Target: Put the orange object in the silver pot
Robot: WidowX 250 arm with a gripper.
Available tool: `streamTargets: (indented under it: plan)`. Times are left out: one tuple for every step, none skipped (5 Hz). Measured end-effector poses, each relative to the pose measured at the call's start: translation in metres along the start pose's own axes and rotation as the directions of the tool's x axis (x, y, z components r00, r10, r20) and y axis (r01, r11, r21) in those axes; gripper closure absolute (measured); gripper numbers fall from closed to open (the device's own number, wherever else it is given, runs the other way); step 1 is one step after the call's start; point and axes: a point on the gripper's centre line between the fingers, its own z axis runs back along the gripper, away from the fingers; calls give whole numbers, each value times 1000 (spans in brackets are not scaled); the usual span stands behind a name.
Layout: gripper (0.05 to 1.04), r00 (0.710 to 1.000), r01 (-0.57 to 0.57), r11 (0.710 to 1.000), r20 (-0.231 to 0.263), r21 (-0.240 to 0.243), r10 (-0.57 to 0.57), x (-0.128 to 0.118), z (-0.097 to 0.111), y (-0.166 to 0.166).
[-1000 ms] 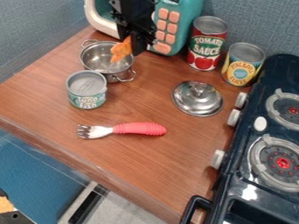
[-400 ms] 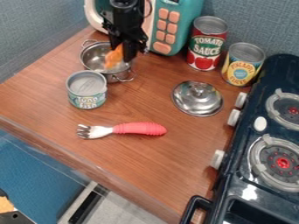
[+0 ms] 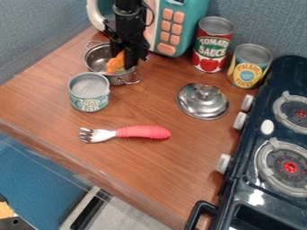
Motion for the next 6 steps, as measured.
streamTargets:
  plan:
    - [329, 998, -49, 998, -36, 24, 50, -5, -4, 4]
    - [92, 997, -58, 998, -46, 30, 59, -7, -4, 4]
    - [81, 996, -62, 997, -59, 33, 64, -9, -4, 5]
    - [84, 996, -75, 996, -37, 43, 76, -7, 10, 7]
    - [83, 995, -89, 994, 44, 55, 87, -3, 41, 7]
    - [83, 995, -91, 994, 53, 58, 88, -2, 44, 8]
